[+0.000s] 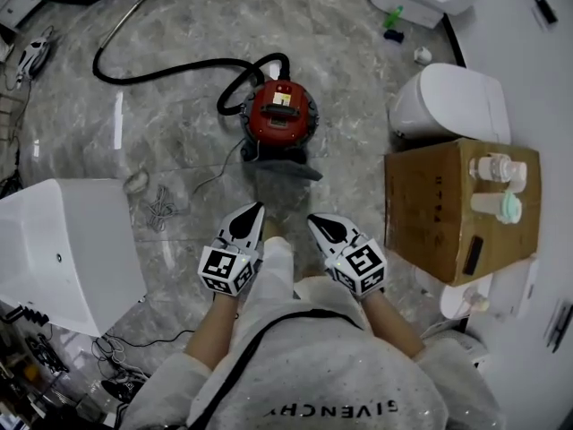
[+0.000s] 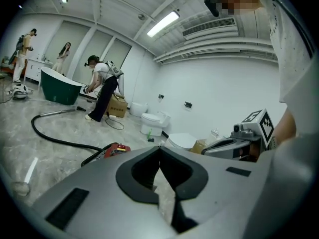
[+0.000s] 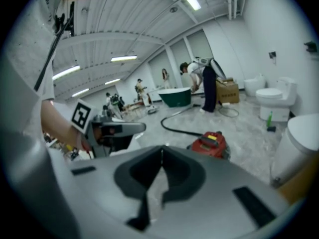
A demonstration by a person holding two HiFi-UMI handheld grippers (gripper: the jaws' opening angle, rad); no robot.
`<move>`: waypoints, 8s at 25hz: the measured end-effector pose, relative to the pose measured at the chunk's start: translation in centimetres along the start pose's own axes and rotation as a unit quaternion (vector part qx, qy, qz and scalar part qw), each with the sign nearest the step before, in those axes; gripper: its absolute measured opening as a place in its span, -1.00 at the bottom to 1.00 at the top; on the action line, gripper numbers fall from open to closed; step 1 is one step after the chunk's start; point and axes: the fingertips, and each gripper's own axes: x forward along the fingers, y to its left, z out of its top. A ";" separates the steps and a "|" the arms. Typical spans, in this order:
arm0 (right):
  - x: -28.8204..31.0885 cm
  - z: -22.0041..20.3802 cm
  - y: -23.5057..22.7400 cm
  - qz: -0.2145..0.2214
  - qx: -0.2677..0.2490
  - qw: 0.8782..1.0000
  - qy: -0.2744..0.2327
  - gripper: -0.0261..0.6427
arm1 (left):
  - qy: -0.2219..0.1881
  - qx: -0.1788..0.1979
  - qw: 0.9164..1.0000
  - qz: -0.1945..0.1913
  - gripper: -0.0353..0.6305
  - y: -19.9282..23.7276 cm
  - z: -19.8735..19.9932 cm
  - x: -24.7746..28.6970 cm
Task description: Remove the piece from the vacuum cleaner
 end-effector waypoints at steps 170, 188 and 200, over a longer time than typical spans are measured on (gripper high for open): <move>21.9 -22.6 -19.4 -0.018 -0.281 0.916 0.286 -0.82 | 0.414 0.135 0.900 -0.016 -0.79 13.4 -31.9 21.0; 23.2 -26.0 -21.3 -0.035 -0.182 0.942 0.280 -0.83 | 0.405 0.181 0.896 -0.021 -0.78 12.1 -30.6 20.7; 22.0 -24.3 -20.1 -0.066 -0.250 0.931 0.259 -0.84 | 0.403 0.166 0.900 -0.010 -0.78 13.0 -31.4 20.7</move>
